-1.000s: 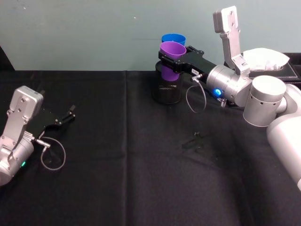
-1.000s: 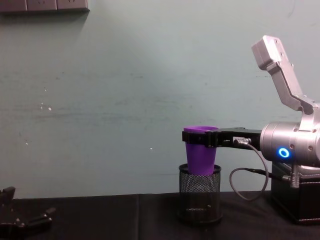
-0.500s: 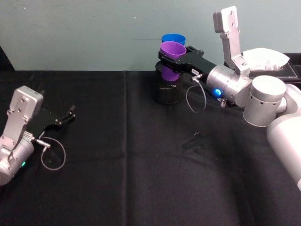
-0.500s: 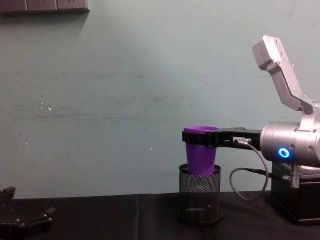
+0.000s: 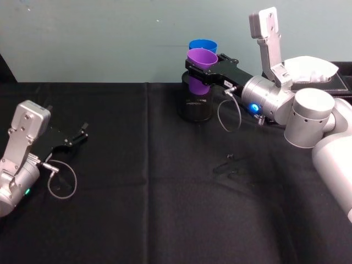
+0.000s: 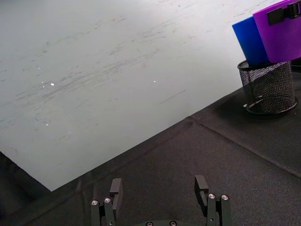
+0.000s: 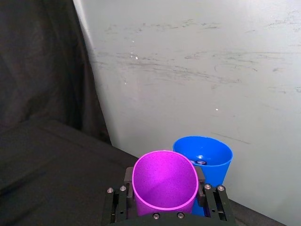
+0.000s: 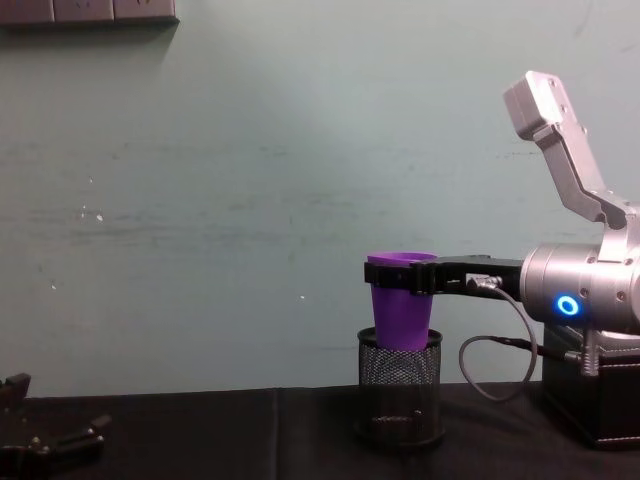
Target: Pick up one cup with a gripper and tap it against the other cup.
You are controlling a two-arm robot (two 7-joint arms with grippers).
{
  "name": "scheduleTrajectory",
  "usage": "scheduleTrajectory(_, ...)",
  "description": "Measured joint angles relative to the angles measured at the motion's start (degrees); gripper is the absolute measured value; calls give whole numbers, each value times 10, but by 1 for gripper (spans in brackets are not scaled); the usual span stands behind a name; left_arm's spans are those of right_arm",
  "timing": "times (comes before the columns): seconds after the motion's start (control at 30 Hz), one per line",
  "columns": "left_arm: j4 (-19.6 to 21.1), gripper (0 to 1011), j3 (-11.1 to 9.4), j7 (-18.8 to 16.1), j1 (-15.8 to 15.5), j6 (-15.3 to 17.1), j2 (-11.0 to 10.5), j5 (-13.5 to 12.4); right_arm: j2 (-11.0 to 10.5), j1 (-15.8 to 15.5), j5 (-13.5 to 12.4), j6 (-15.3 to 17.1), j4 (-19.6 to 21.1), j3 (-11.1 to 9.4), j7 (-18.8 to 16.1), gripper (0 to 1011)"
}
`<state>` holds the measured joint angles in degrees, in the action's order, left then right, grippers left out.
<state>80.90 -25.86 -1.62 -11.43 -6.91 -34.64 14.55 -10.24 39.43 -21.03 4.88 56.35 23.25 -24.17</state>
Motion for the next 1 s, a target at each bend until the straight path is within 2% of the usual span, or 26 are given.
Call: scheduleTrajectory(1.0, 0, 1004, 0, 0, 0, 0, 0, 0, 0, 0, 0, 0, 0, 0, 0, 732)
